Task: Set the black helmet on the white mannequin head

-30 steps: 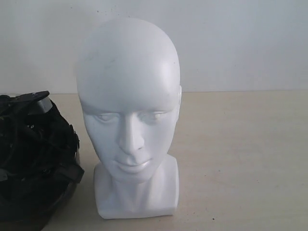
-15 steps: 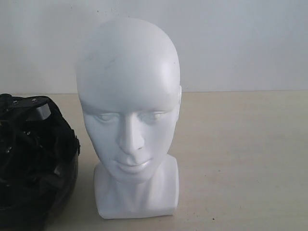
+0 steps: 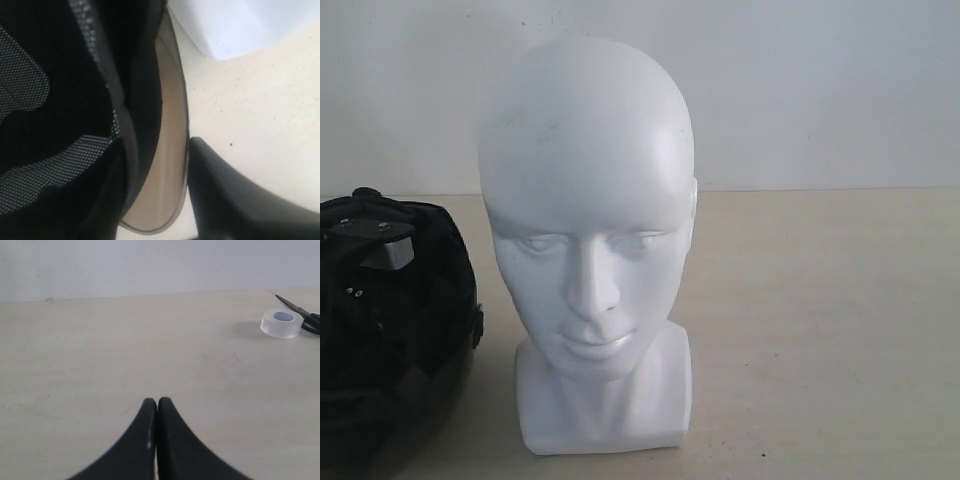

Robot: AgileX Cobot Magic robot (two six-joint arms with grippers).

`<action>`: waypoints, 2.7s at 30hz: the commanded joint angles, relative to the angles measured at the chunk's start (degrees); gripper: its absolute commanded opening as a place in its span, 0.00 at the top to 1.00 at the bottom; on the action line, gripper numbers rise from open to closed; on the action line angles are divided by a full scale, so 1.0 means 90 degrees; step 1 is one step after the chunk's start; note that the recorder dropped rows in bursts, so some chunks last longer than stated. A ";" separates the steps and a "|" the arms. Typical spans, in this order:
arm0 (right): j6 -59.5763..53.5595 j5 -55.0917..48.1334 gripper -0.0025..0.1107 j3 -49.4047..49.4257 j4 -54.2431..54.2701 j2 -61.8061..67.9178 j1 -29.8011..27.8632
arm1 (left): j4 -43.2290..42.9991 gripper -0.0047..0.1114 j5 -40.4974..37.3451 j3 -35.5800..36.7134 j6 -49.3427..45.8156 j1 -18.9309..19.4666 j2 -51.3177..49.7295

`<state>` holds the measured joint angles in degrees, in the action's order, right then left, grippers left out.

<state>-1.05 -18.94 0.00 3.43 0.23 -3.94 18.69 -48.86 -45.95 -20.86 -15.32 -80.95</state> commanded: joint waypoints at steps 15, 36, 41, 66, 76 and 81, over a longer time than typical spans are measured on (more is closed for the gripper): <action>-0.0021 0.0026 0.98 0.0000 -0.0033 -0.0025 -0.0005 | -0.0772 0.44 -0.0296 -0.0012 0.0556 0.0009 0.0585; -0.0021 0.0026 0.98 0.0000 -0.0033 -0.0025 -0.0005 | -0.0459 0.44 -0.0080 -0.0012 0.0640 0.0009 0.0585; -0.0021 0.0026 0.98 0.0000 -0.0033 -0.0025 -0.0005 | -0.0502 0.41 -0.0052 -0.0012 0.0794 0.0009 0.0585; -0.0021 0.0041 0.98 0.0000 -0.0033 -0.0025 -0.0005 | -0.0654 0.35 0.0207 -0.0765 0.0957 0.0009 0.0533; -0.0021 0.0050 0.98 0.0000 -0.0033 -0.0025 -0.0005 | -0.0184 0.35 0.0474 -0.0828 0.0968 0.0009 0.0112; -0.0021 0.0050 0.98 0.0000 -0.0033 -0.0025 -0.0005 | 0.0059 0.35 0.0578 -0.0828 0.0825 0.0009 -0.0058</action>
<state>-1.05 -18.94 0.00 3.43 0.23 -3.94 17.92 -44.43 -53.05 -12.81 -15.32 -80.64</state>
